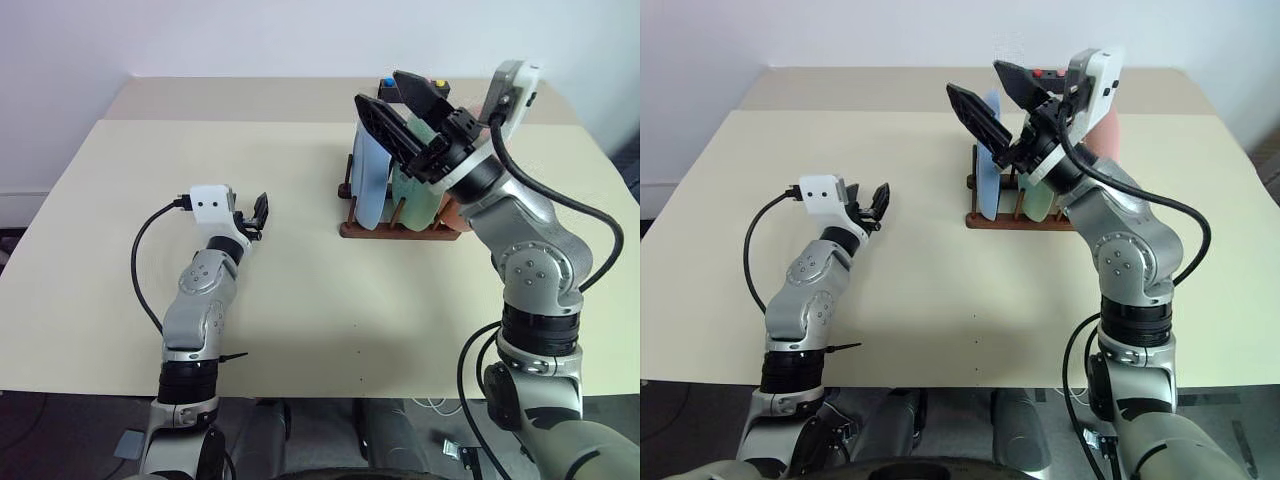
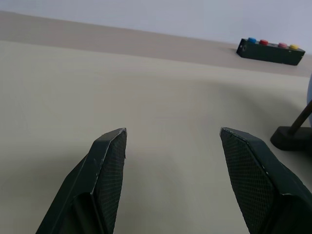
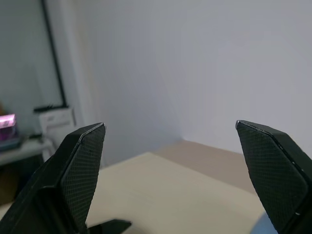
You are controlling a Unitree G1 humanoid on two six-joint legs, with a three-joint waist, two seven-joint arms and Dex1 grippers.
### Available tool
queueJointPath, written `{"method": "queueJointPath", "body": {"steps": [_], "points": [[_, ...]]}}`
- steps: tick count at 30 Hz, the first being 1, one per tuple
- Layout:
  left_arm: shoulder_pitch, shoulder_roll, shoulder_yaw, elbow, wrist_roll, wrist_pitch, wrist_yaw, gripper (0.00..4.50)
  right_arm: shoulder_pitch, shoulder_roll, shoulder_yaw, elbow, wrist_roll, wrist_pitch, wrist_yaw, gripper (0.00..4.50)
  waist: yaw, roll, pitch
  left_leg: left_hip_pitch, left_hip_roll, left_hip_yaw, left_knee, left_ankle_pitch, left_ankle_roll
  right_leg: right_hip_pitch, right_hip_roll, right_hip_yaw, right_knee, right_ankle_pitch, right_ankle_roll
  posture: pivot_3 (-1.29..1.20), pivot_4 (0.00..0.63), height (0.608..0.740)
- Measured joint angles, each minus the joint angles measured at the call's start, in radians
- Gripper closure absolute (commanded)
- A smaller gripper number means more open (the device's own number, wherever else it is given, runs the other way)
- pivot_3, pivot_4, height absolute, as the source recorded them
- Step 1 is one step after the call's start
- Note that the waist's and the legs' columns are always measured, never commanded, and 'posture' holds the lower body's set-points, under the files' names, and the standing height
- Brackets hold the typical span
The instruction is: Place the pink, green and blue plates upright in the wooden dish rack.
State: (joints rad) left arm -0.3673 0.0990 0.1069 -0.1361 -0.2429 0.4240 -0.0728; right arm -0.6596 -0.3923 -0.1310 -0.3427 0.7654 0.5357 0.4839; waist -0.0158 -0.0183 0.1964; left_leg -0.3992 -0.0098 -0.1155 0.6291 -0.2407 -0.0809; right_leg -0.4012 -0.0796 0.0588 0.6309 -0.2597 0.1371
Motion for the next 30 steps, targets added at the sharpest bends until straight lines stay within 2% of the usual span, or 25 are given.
{"method": "queueJointPath", "body": {"steps": [6,20,23,24,25,27,30], "points": [[0.000,0.004,0.000,0.004,0.000,0.000,-0.010,1.37,0.015,-0.023,-0.007,-0.028,-0.018,-0.042,0.049,0.16,-0.002,0.000,0.000,0.000,0.000,0.000,0.000,0.000,0.000,0.000,0.000,0.000,0.000,0.000,0.000,0.00,0.150,0.734],[-0.003,0.004,-0.001,0.007,0.003,-0.001,-0.013,1.37,0.027,-0.031,-0.014,-0.030,-0.028,-0.043,0.060,0.16,0.000,0.000,0.000,0.000,0.000,0.000,0.000,0.000,0.000,0.000,0.000,0.000,0.000,0.000,0.000,0.00,0.150,0.734],[-0.056,0.052,-0.045,0.111,0.027,-0.064,-0.080,1.37,0.395,-0.241,-0.306,-0.036,-0.041,-0.067,0.202,0.16,0.063,-0.003,-0.002,-0.007,0.000,-0.007,0.002,-0.001,0.001,0.007,-0.002,-0.010,-0.010,-0.001,0.001,0.00,0.150,0.734],[-0.061,0.078,-0.037,0.160,0.039,-0.085,-0.097,1.37,0.519,-0.275,-0.406,0.005,-0.051,-0.067,0.229,0.16,0.066,-0.001,-0.001,-0.009,-0.001,-0.004,0.002,-0.002,0.003,0.005,-0.002,-0.007,-0.013,-0.001,0.001,0.00,0.150,0.734],[-0.060,0.102,-0.014,0.202,0.044,-0.097,-0.102,1.37,0.570,-0.278,-0.460,0.032,-0.054,-0.068,0.240,0.16,0.056,0.001,-0.001,-0.009,-0.001,0.000,0.002,-0.002,0.004,0.004,-0.003,-0.004,-0.013,-0.001,0.002,0.00,0.150,0.734],[-0.069,0.088,-0.016,0.237,0.047,-0.115,-0.111,1.37,0.568,-0.283,-0.481,0.033,-0.049,-0.084,0.251,0.16,0.017,0.007,0.000,-0.007,-0.001,0.006,0.002,-0.003,0.005,0.001,-0.003,0.001,-0.012,0.001,0.005,0.00,0.150,0.734],[-0.095,0.043,-0.068,0.240,0.047,-0.143,-0.135,1.37,0.528,-0.296,-0.465,0.012,-0.039,-0.102,0.263,0.16,-0.004,0.007,0.000,-0.005,0.001,0.004,0.002,-0.001,0.005,0.002,-0.001,0.000,-0.009,0.001,0.004,0.00,0.150,0.734]]}}
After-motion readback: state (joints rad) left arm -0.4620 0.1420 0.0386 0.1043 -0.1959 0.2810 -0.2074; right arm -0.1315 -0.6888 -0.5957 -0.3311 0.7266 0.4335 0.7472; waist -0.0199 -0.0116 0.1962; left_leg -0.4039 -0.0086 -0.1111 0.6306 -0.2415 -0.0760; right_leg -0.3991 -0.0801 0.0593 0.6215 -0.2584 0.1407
